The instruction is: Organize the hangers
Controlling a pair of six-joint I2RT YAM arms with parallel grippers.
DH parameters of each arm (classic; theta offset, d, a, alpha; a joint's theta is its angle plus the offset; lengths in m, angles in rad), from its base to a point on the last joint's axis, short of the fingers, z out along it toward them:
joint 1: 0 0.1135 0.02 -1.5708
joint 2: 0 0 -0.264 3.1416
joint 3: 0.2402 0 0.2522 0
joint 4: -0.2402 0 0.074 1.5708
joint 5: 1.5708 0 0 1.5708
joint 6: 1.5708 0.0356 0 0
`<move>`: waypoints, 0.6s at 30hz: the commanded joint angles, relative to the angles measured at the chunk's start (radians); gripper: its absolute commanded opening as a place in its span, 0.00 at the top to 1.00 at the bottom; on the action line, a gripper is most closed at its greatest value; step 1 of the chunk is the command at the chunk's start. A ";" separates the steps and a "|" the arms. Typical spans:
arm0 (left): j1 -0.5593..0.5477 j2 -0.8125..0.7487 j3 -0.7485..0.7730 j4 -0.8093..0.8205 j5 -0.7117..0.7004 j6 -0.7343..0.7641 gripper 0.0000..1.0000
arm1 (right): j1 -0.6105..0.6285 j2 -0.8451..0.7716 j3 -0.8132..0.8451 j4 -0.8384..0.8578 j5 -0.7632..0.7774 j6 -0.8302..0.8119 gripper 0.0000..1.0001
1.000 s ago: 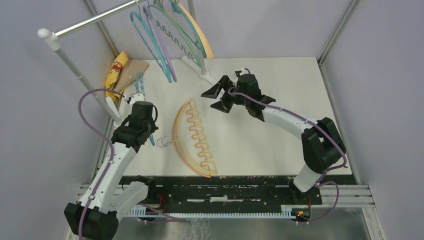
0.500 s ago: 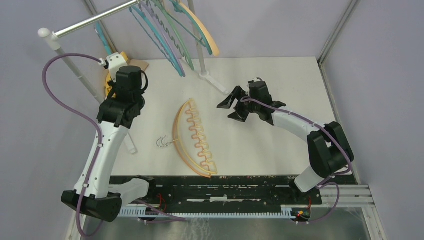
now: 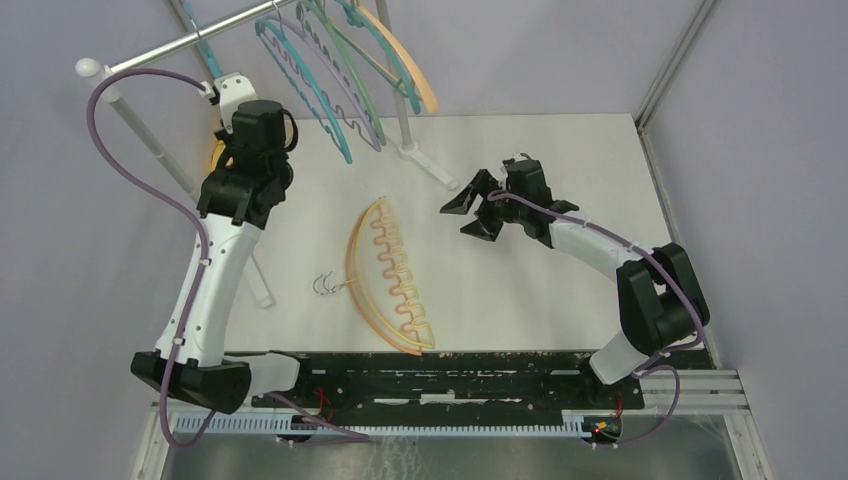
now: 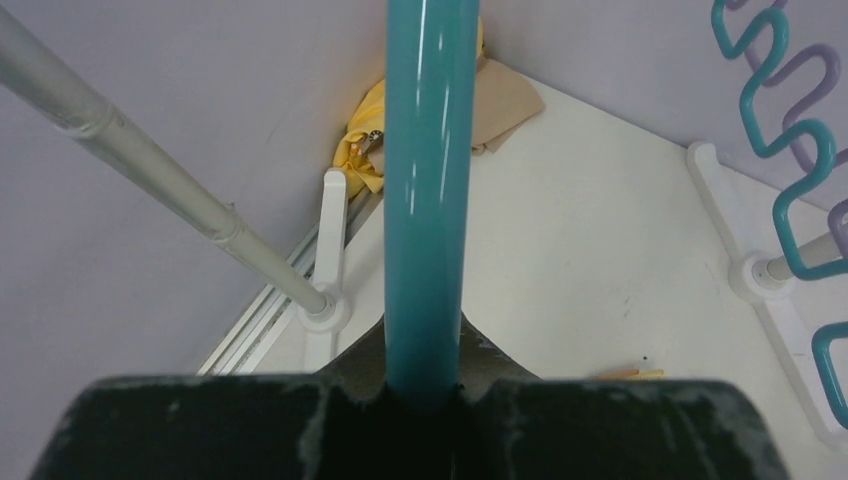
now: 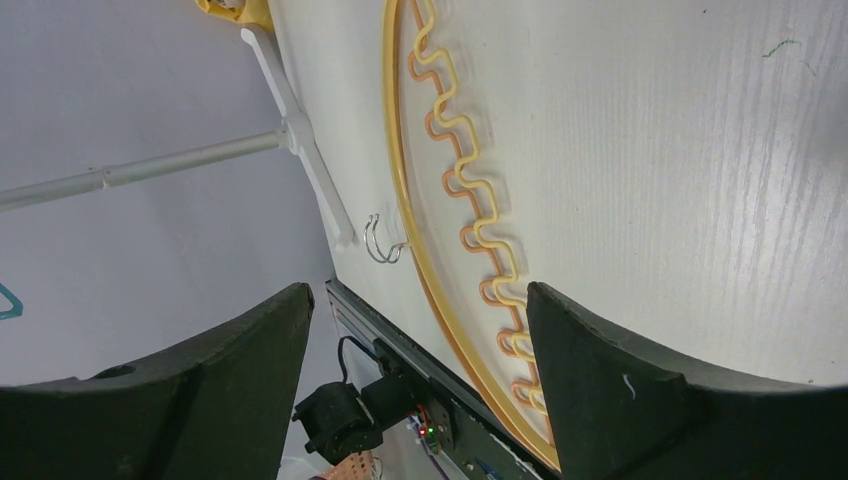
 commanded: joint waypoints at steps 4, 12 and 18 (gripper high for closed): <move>-0.006 0.077 0.091 0.079 -0.001 0.061 0.97 | -0.019 0.014 -0.002 0.071 -0.039 -0.003 0.14; -0.032 0.160 0.107 0.056 0.092 0.073 0.97 | -0.048 0.028 -0.012 0.086 -0.058 -0.001 0.15; -0.090 0.231 0.160 0.049 0.127 0.114 0.97 | -0.059 0.044 -0.033 0.129 -0.081 0.016 0.16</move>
